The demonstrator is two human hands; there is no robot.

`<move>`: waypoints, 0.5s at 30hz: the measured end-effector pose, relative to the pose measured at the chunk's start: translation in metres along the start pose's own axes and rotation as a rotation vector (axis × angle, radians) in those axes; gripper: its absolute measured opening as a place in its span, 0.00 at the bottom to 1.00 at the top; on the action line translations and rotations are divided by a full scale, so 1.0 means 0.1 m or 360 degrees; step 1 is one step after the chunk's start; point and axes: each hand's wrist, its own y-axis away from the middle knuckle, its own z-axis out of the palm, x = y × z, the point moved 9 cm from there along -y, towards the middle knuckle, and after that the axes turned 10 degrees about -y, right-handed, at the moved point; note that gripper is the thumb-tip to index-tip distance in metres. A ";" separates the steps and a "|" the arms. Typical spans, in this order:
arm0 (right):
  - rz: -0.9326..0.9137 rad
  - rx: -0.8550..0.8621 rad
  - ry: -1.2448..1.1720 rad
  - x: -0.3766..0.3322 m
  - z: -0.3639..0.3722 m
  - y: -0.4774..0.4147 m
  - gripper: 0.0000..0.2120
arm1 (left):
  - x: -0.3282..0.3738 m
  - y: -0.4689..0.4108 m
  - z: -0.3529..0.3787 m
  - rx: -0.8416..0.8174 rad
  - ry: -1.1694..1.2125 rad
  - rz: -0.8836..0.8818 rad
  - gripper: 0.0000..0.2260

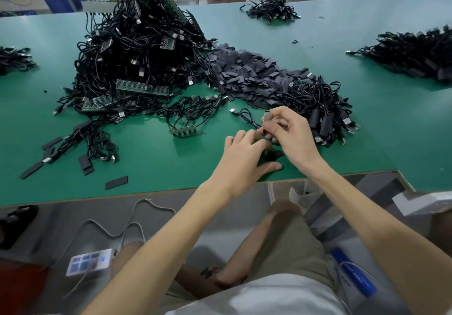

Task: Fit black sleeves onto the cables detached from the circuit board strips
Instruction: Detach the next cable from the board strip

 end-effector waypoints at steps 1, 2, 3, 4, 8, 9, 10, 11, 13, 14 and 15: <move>0.0011 0.0006 0.0003 0.02 -0.01 0.00 0.05 | 0.00 -0.02 -0.02 0.0020 -0.0010 -0.0009 0.19; 0.0019 0.0007 0.0003 0.04 -0.01 -0.01 0.05 | 0.00 -0.03 -0.05 0.0038 -0.0028 -0.0007 0.18; 0.0026 0.0004 0.0003 0.05 -0.01 -0.01 0.04 | 0.01 -0.04 -0.08 0.0056 -0.0054 0.0006 0.16; 0.0032 0.0002 0.0002 0.06 -0.01 -0.02 0.04 | 0.02 -0.05 -0.10 0.0075 -0.0085 0.0025 0.15; 0.0039 0.0010 0.0001 0.07 -0.02 -0.02 0.04 | 0.08 -0.04 -0.11 0.0117 -0.0228 0.0107 0.14; 0.0039 0.0010 0.0005 0.08 -0.02 -0.02 0.04 | 0.07 -0.05 -0.10 0.0102 -0.0217 0.0101 0.14; 0.0039 0.0009 0.0009 0.07 -0.03 -0.02 0.04 | 0.05 -0.06 -0.09 0.0078 -0.0170 0.0079 0.13; 0.0042 0.0011 0.0013 0.07 -0.03 -0.02 0.03 | 0.02 -0.06 -0.09 0.0054 -0.0086 0.0048 0.12; 0.0044 0.0013 0.0023 0.06 -0.02 0.00 0.04 | -0.06 -0.05 -0.10 0.0030 0.0120 -0.0021 0.07; 0.0039 0.0006 0.0037 0.05 -0.02 0.00 0.05 | -0.12 -0.03 -0.11 0.0024 0.0238 -0.0074 0.05; 0.0029 -0.0010 0.0063 0.04 -0.01 0.01 0.06 | -0.21 -0.02 -0.11 0.0027 0.0416 -0.0160 0.04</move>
